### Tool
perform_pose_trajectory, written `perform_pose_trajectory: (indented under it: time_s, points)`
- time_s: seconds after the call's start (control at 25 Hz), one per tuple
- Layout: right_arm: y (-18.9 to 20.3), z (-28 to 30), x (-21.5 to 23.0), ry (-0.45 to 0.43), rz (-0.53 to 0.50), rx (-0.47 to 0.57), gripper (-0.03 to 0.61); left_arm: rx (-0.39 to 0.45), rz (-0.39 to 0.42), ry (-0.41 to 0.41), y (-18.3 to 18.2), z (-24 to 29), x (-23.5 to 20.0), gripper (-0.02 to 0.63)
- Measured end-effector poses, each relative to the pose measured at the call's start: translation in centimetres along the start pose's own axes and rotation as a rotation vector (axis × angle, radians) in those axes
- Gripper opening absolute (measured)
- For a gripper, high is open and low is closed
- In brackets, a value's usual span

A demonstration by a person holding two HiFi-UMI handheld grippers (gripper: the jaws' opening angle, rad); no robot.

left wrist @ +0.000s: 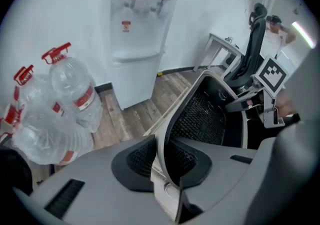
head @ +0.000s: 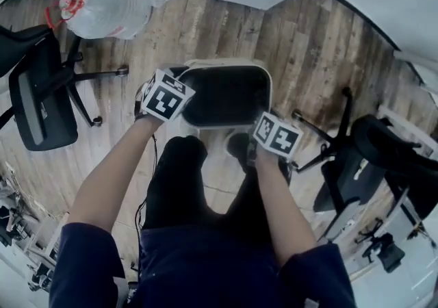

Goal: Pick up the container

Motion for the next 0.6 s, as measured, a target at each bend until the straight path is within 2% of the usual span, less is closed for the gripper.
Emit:
perform_pose_trajectory:
  time_s: [0.28,0.6]
  points:
    - [-6.8,-13.2,-6.1,-0.091,-0.109,0.081,0.063,0.106,-0.042,-0.092,-5.9,-16.2,2.1,0.078]
    - [-9.7,-26.1,-11.9,-0.167,-0.237,0.164,0.067,0.190,-0.138,-0.175,-6.6,-30.7,5.8,0.080]
Point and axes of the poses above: the fingertips, and each gripper's own axes: z forward along the fingers, x to its right, y out of its underside, the point moved 3 cm from there along -z, backward along the fingers, and after that the axes turned 11 degrees about x, right-handed, at the moved point
